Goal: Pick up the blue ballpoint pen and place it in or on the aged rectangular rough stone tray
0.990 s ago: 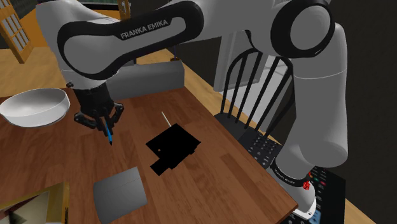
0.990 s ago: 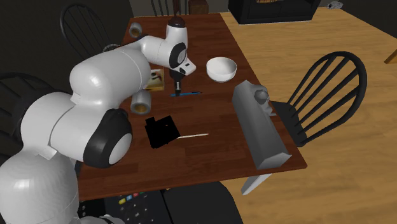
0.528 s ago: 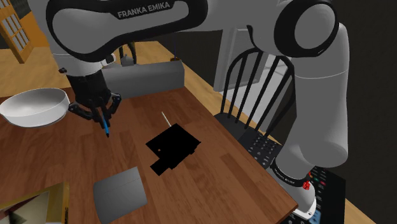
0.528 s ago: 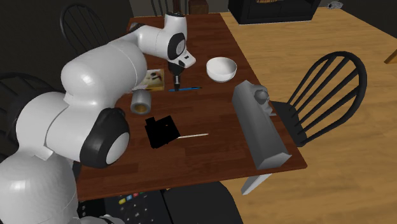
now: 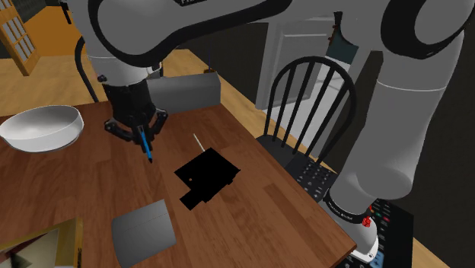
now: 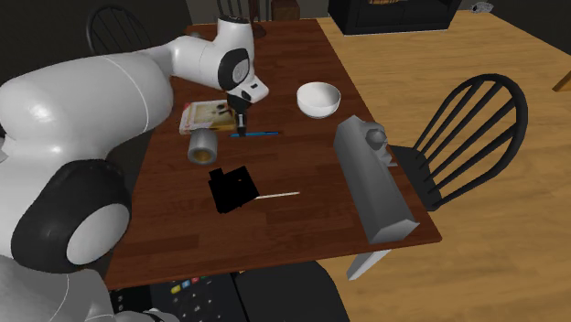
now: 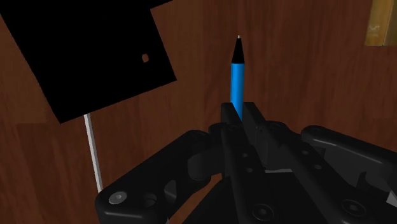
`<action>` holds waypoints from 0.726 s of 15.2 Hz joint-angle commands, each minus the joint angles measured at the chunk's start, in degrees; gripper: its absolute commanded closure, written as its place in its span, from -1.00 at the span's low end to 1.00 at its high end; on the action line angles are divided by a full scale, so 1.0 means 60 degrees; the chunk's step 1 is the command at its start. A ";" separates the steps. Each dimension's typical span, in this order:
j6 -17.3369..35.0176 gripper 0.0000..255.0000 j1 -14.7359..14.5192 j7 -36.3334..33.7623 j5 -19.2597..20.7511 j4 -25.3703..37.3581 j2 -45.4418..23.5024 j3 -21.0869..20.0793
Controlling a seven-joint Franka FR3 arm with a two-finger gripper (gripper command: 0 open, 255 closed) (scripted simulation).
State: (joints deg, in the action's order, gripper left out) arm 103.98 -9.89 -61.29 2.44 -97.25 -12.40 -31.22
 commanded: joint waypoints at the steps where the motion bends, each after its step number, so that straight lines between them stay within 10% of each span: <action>1: 0.0321 1.00 0.0256 0.0264 -0.0507 -0.1190 0.0992 -0.0061; 11: 0.0304 1.00 0.0158 0.1614 -0.2685 -0.5168 0.5399 0.0406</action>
State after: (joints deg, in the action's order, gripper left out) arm 106.41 -8.55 -52.51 -12.45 -126.12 17.10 -29.40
